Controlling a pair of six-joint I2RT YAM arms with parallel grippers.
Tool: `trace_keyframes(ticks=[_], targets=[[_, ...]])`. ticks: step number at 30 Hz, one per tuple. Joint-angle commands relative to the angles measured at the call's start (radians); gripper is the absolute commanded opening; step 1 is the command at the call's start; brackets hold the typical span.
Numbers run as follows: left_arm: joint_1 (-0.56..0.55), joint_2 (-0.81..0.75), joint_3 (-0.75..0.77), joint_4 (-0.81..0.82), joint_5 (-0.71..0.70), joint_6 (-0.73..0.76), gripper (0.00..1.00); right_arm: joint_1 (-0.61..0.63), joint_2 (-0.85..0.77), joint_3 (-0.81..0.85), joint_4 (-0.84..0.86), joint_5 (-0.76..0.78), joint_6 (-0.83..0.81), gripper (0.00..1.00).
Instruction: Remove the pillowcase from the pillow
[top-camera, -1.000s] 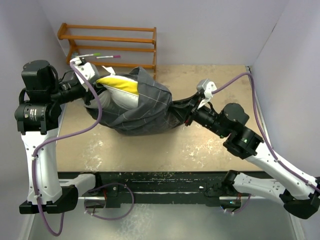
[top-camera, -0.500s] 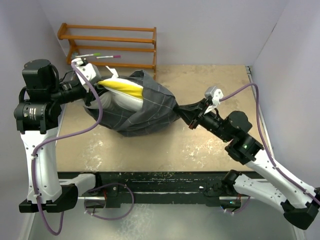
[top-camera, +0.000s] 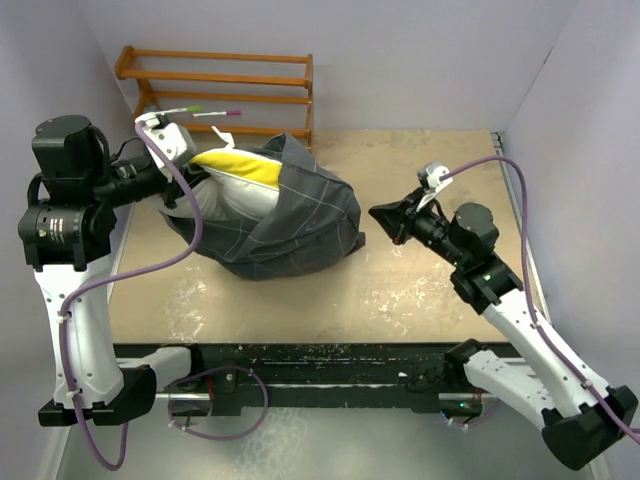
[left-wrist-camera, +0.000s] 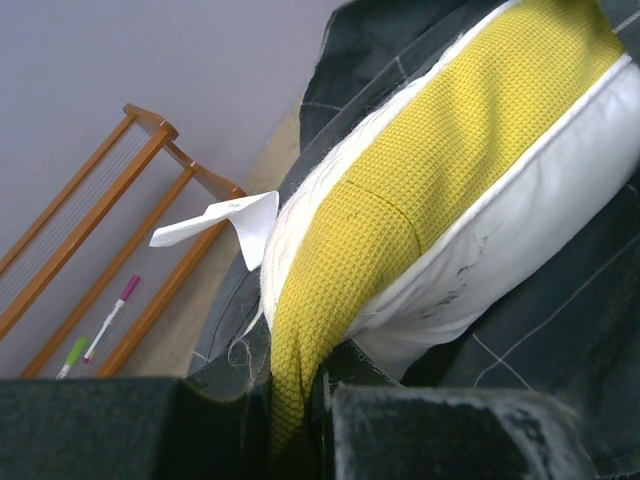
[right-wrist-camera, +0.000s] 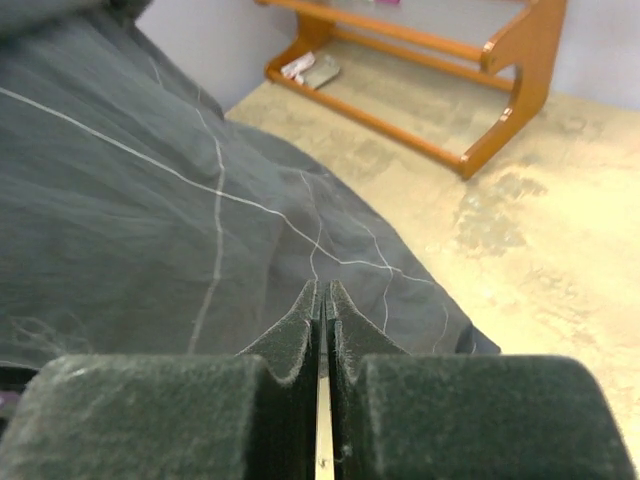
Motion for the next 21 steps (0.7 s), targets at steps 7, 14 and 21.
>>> trace_keyframes(ticks=[7,14,21], targets=[[0.003,-0.007,0.075,0.158,0.036,0.004,0.00,-0.008,-0.067,-0.015,0.032,-0.438,-0.063,0.53],[0.003,0.004,0.073,0.185,0.032,-0.007,0.00,-0.008,-0.138,0.002,-0.165,-0.519,-0.178,0.59],[0.003,0.008,0.091,0.181,0.046,-0.022,0.00,-0.008,-0.013,0.096,-0.105,-0.425,-0.239,0.57]])
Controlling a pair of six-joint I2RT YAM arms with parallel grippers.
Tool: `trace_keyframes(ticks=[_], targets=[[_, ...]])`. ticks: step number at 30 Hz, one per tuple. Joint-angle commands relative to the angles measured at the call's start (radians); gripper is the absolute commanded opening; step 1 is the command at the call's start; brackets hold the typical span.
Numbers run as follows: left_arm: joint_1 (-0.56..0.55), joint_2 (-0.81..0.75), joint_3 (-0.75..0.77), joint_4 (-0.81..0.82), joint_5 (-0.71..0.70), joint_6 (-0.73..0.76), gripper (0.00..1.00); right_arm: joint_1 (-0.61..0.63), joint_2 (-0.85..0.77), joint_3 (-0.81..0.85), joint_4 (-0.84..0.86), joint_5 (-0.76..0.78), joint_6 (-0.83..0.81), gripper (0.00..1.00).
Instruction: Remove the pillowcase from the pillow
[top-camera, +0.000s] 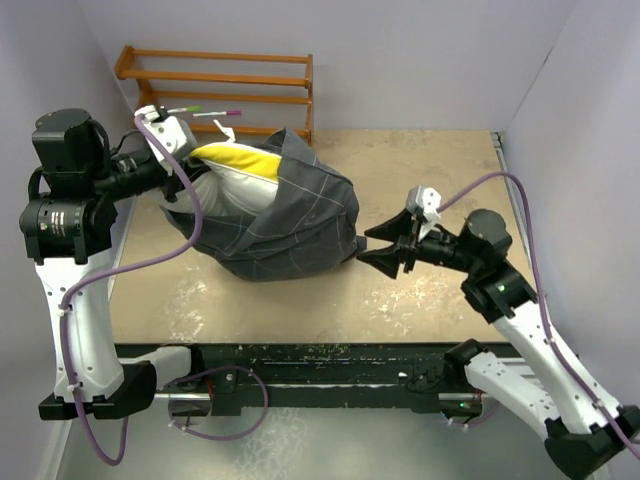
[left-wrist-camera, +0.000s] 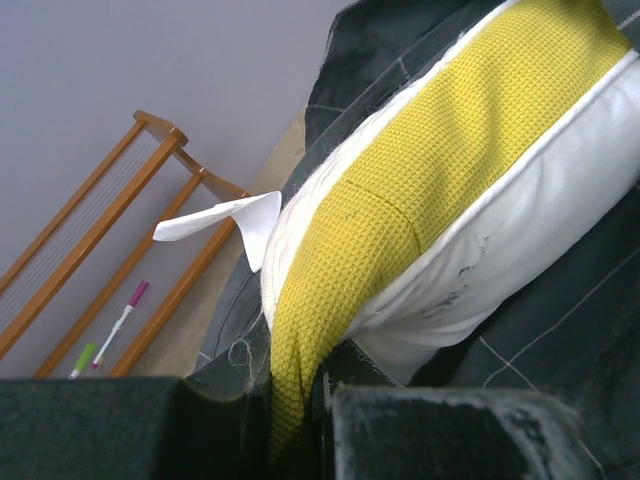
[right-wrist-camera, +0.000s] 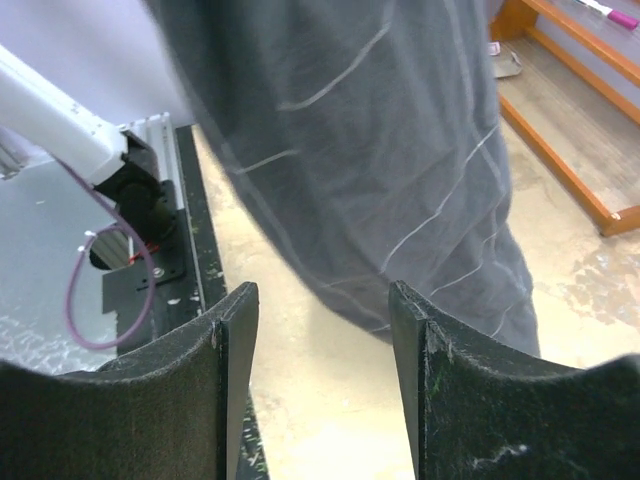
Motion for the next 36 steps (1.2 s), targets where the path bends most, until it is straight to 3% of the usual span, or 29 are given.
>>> trace_keyframes(ticks=[1,5,9,13,14,15,21,31,36], targets=[[0.003,-0.016,0.072,0.153,0.045,-0.013,0.00,-0.002,0.111,0.114,0.026,0.045,-0.073,0.56],[0.003,-0.017,0.077,0.146,0.046,-0.011,0.00,-0.002,0.164,0.160,0.102,-0.001,-0.061,0.53],[0.003,-0.018,0.076,0.145,0.042,-0.012,0.00,0.000,0.193,0.206,0.097,-0.073,-0.060,0.43],[0.004,-0.017,0.072,0.149,0.035,-0.006,0.00,0.000,0.167,0.181,0.082,-0.038,-0.054,0.17],[0.004,-0.018,0.072,0.153,0.032,-0.006,0.00,0.000,0.160,0.179,0.073,-0.013,-0.045,0.03],[0.003,-0.017,0.072,0.156,0.028,-0.008,0.00,0.000,0.158,0.153,0.049,0.007,-0.033,0.00],[0.003,-0.016,0.097,0.181,0.001,-0.015,0.00,-0.002,0.156,0.051,0.079,0.260,0.079,0.00],[0.003,0.027,0.257,0.147,0.003,-0.053,0.00,-0.026,0.293,-0.148,0.144,0.616,0.270,0.00],[0.003,0.026,0.280,0.183,-0.015,-0.084,0.00,-0.040,0.392,-0.179,0.150,0.657,0.331,0.00]])
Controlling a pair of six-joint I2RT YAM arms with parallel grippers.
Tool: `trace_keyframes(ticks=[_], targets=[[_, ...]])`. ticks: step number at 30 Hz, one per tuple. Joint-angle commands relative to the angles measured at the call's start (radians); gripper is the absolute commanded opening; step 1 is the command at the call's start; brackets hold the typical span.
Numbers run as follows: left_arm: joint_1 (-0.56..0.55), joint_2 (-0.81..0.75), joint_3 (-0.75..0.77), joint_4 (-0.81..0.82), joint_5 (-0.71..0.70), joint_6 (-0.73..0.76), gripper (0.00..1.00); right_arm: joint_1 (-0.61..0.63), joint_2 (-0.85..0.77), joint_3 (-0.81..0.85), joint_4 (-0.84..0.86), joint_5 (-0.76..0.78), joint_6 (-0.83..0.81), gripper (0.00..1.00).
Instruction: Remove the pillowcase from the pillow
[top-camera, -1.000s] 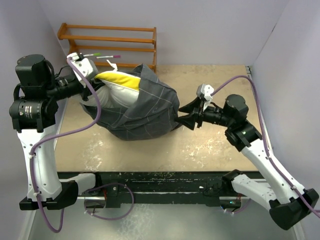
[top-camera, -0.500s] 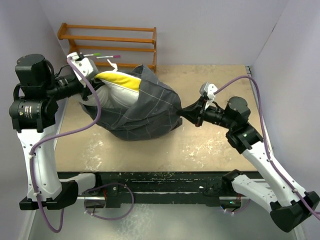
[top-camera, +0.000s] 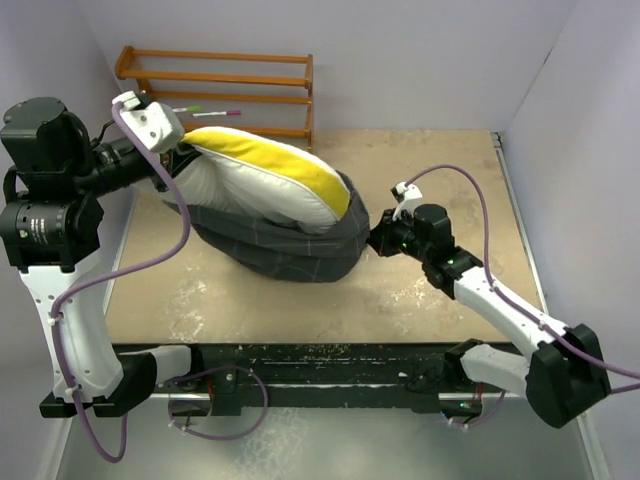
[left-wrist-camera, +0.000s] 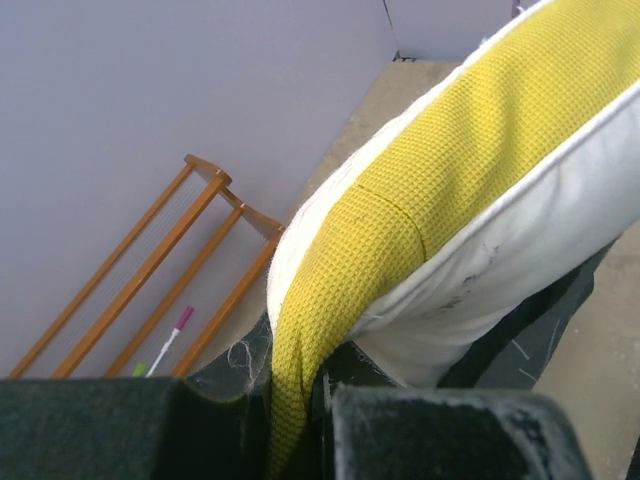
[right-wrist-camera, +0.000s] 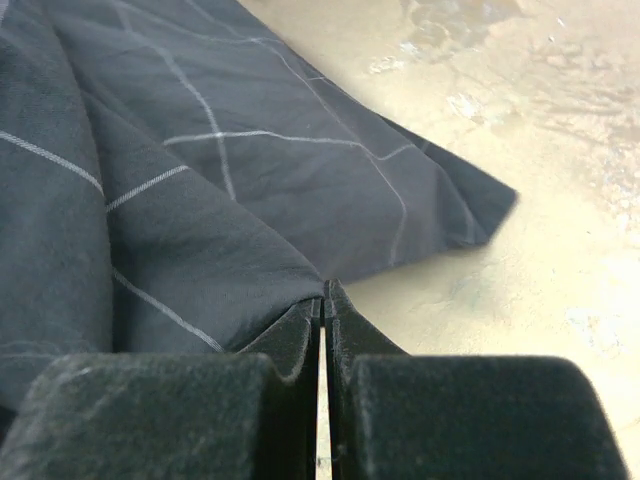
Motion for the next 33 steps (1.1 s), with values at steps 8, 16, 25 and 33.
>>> trace_keyframes(ticks=[8,16,25,33], targets=[[0.004,-0.023,0.079,0.508,-0.129,-0.358,0.00,0.038,0.206,-0.016,0.037,0.296,0.083,0.00],[0.004,-0.004,0.015,0.743,-0.480,-0.374,0.00,0.048,0.118,0.229,-0.212,0.523,0.003,0.09],[0.003,-0.031,-0.154,0.337,-0.033,-0.062,0.00,0.114,0.007,0.697,-0.305,0.226,-0.339,0.82],[-0.011,-0.049,-0.264,0.209,0.040,0.001,0.00,0.443,0.105,0.998,-0.372,0.181,-0.472,0.89]])
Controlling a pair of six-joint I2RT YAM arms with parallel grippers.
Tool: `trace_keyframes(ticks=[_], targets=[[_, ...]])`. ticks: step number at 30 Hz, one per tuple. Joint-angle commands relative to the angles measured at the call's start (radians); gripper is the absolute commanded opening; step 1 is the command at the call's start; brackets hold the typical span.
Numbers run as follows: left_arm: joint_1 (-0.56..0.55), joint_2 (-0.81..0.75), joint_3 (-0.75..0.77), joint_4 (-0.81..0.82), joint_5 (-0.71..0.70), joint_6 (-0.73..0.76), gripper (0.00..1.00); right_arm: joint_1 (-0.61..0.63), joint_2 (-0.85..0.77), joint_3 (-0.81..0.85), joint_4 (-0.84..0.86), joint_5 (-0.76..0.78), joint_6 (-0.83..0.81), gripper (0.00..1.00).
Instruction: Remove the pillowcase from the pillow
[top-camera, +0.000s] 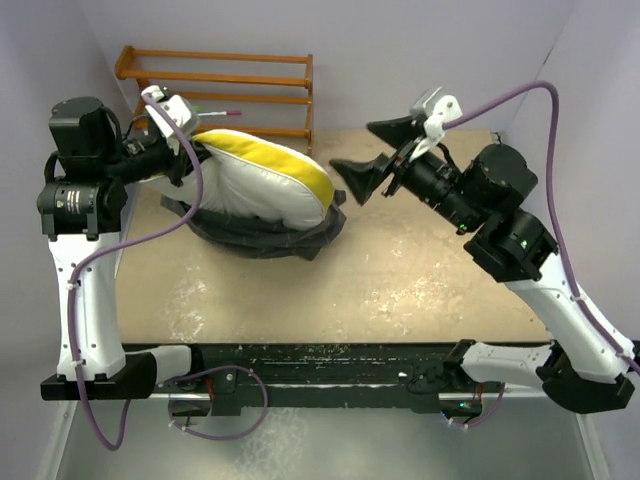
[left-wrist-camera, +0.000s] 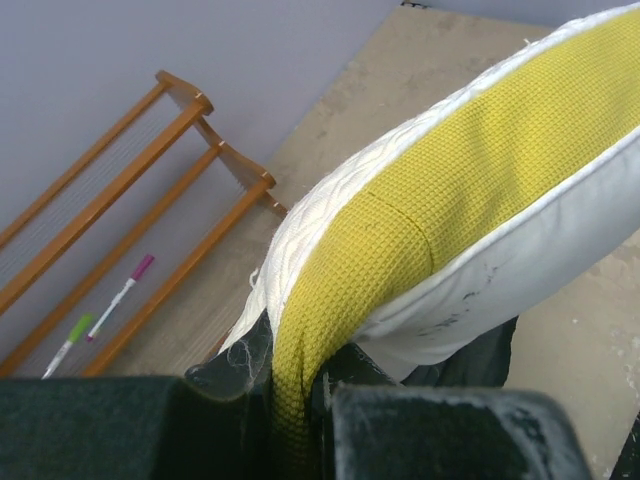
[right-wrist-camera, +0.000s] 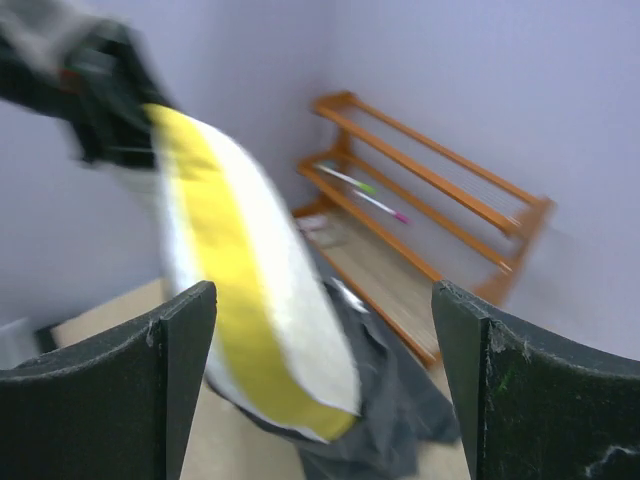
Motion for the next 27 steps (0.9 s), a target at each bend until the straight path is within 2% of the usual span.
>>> trace_keyframes(ticks=[1,7,10,16,22,27], targets=[[-0.018,-0.062,-0.036,0.056,0.110,0.067,0.00,0.202,0.083,0.104,-0.057,-0.004,-0.125,0.90],[-0.063,-0.063,-0.055,-0.023,0.126,0.119,0.00,0.407,0.267,0.269,-0.166,0.157,-0.238,0.94],[-0.084,-0.063,-0.044,-0.078,0.140,0.159,0.00,0.419,0.328,0.304,-0.187,0.235,-0.282,0.95],[-0.098,-0.072,-0.037,-0.181,0.154,0.250,0.00,0.419,0.319,0.287,-0.181,0.286,-0.327,0.96],[-0.108,-0.075,-0.039,-0.193,0.164,0.240,0.00,0.419,0.291,0.252,-0.139,0.364,-0.369,0.97],[-0.113,-0.076,-0.032,-0.186,0.165,0.227,0.00,0.419,0.299,0.299,-0.171,0.334,-0.398,0.99]])
